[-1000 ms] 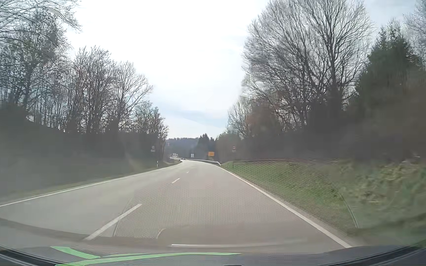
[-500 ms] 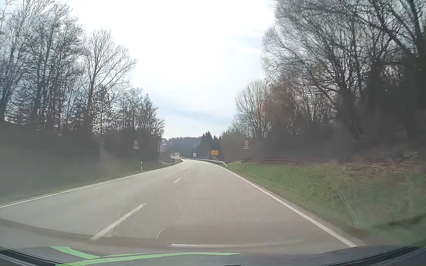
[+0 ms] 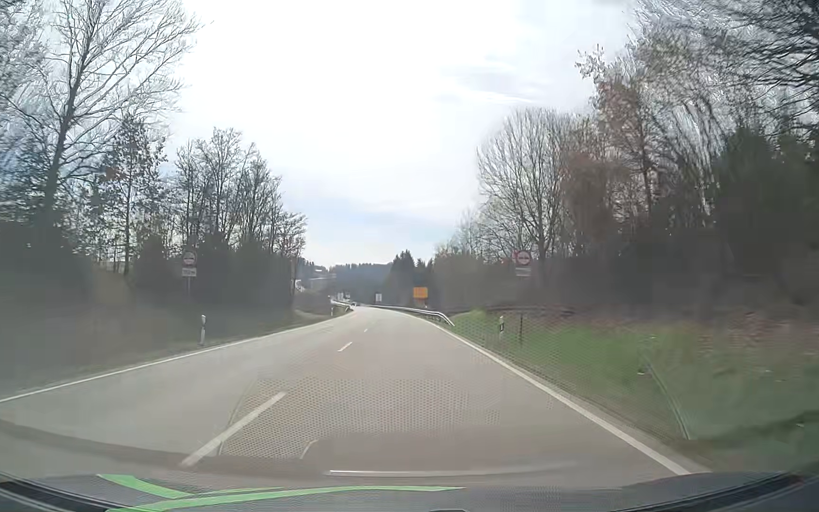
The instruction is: Follow the waypoints while adhering to traffic rules and regulations
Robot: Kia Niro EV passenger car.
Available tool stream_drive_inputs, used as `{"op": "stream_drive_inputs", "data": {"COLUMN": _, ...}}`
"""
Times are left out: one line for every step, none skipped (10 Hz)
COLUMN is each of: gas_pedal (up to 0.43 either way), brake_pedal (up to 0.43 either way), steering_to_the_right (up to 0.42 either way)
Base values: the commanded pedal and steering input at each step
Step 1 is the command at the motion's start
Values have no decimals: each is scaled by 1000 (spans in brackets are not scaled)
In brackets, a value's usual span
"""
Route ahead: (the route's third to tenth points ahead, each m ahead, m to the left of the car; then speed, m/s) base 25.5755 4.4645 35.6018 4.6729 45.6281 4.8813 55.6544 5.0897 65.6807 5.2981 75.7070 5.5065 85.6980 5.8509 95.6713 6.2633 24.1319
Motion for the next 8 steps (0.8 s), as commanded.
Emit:
{"op": "stream_drive_inputs", "data": {"gas_pedal": 98, "brake_pedal": 0, "steering_to_the_right": -4}}
{"op": "stream_drive_inputs", "data": {"gas_pedal": 98, "brake_pedal": 0, "steering_to_the_right": -3}}
{"op": "stream_drive_inputs", "data": {"gas_pedal": 87, "brake_pedal": 0, "steering_to_the_right": -3}}
{"op": "stream_drive_inputs", "data": {"gas_pedal": 87, "brake_pedal": 0, "steering_to_the_right": -1}}
{"op": "stream_drive_inputs", "data": {"gas_pedal": 87, "brake_pedal": 0, "steering_to_the_right": -1}}
{"op": "stream_drive_inputs", "data": {"gas_pedal": 87, "brake_pedal": 0, "steering_to_the_right": 0}}
{"op": "stream_drive_inputs", "data": {"gas_pedal": 87, "brake_pedal": 0, "steering_to_the_right": 0}}
{"op": "stream_drive_inputs", "data": {"gas_pedal": 87, "brake_pedal": 0, "steering_to_the_right": 0}}
